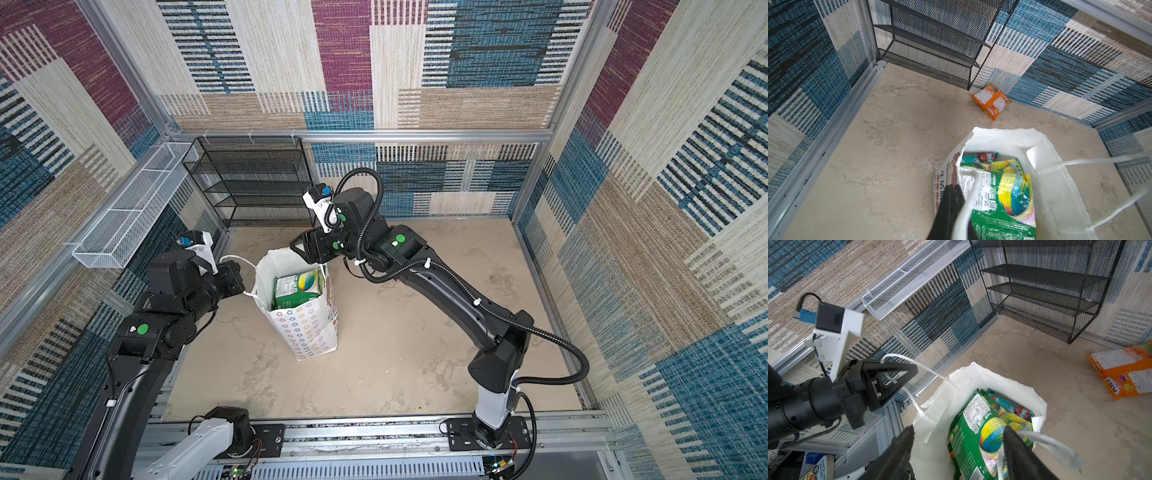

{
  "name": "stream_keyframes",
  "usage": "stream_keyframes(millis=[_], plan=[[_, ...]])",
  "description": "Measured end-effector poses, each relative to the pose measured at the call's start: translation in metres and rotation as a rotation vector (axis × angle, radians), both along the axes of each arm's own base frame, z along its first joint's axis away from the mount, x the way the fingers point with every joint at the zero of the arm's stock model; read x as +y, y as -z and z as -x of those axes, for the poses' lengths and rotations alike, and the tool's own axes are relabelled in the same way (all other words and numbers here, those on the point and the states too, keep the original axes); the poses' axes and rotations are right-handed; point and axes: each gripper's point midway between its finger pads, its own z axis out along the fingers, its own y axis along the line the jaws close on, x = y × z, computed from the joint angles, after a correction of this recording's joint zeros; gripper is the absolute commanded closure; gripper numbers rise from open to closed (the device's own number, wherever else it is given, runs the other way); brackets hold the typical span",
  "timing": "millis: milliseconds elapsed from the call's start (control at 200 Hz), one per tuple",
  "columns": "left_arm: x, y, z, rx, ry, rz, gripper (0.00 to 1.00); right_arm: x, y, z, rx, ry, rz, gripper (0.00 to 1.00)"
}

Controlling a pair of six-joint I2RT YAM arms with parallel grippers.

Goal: Place the snacks into the paper bag
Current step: 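Withdraw the right gripper and reach toward the orange Fox's packet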

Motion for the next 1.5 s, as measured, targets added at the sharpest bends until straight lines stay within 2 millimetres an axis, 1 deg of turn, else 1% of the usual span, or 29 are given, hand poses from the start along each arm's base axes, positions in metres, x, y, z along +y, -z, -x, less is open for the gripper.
stream_keyframes(millis=[145, 245, 295, 371, 441, 486, 521, 566, 616, 686, 741, 831, 891, 946, 1027, 1082, 1192, 1262, 1362, 1502], plan=[[0.000, 0.000, 0.000, 0.000, 0.000, 0.000, 0.99, -0.014, -0.034, -0.004, -0.091, 0.054, -0.034, 0.15], [0.000, 0.000, 0.000, 0.000, 0.000, 0.000, 0.99, -0.027, -0.048, -0.011, -0.137, 0.111, -0.042, 0.11], [0.000, 0.000, 0.000, 0.000, 0.000, 0.000, 0.99, -0.036, -0.052, -0.018, -0.147, 0.145, -0.043, 0.09], [0.000, 0.000, 0.000, 0.000, 0.000, 0.000, 0.99, -0.054, -0.056, -0.032, -0.161, 0.204, -0.048, 0.08], [0.000, 0.000, 0.000, 0.000, 0.000, 0.000, 0.99, -0.076, -0.054, -0.052, -0.141, 0.271, -0.059, 0.08], [0.000, 0.000, 0.000, 0.000, 0.000, 0.000, 0.99, -0.093, -0.047, -0.069, -0.116, 0.323, -0.068, 0.08], [0.000, 0.000, 0.000, 0.000, 0.000, 0.000, 0.99, -0.105, -0.037, -0.081, -0.087, 0.357, -0.071, 0.08], [0.000, 0.000, 0.000, 0.000, 0.000, 0.000, 0.99, -0.119, -0.019, -0.095, -0.035, 0.391, -0.074, 0.08], [0.000, 0.000, 0.000, 0.000, 0.000, 0.000, 0.99, -0.134, 0.005, -0.109, 0.036, 0.425, -0.078, 0.08], [0.000, 0.000, 0.000, 0.000, 0.000, 0.000, 0.99, -0.155, 0.045, -0.127, 0.143, 0.473, -0.090, 0.08], [0.000, 0.000, 0.000, 0.000, 0.001, 0.000, 0.99, -0.166, 0.075, -0.137, 0.222, 0.503, -0.102, 0.08], [0.000, 0.000, 0.000, 0.000, 0.001, 0.000, 0.99, -0.173, 0.118, -0.152, 0.329, 0.519, -0.126, 0.09], [-0.001, 0.000, 0.000, 0.000, 0.003, 0.001, 0.99, -0.172, 0.147, -0.161, 0.395, 0.525, -0.134, 0.09], [-0.001, 0.000, 0.000, 0.001, 0.004, 0.002, 0.99, -0.167, 0.168, -0.169, 0.435, 0.519, -0.139, 0.10], [-0.001, 0.000, 0.000, 0.001, 0.008, 0.004, 0.99, -0.158, 0.193, -0.183, 0.474, 0.503, -0.154, 0.12], [-0.003, 0.000, 0.000, 0.001, 0.015, 0.008, 0.99, -0.151, 0.212, -0.193, 0.506, 0.495, -0.163, 0.17], [-0.004, 0.000, 0.000, 0.001, 0.020, 0.010, 0.99, -0.137, 0.243, -0.214, 0.560, 0.476, -0.190, 0.23], [-0.004, 0.000, 0.000, 0.001, 0.020, 0.010, 0.99, -0.129, 0.260, -0.227, 0.592, 0.467, -0.208, 0.24], [-0.004, 0.000, 0.000, 0.002, 0.022, 0.011, 0.99, -0.119, 0.277, -0.244, 0.622, 0.457, -0.232, 0.24], [-0.004, 0.002, -0.001, 0.008, 0.022, 0.011, 0.99, -0.108, 0.291, -0.268, 0.633, 0.446, -0.258, 0.24]])
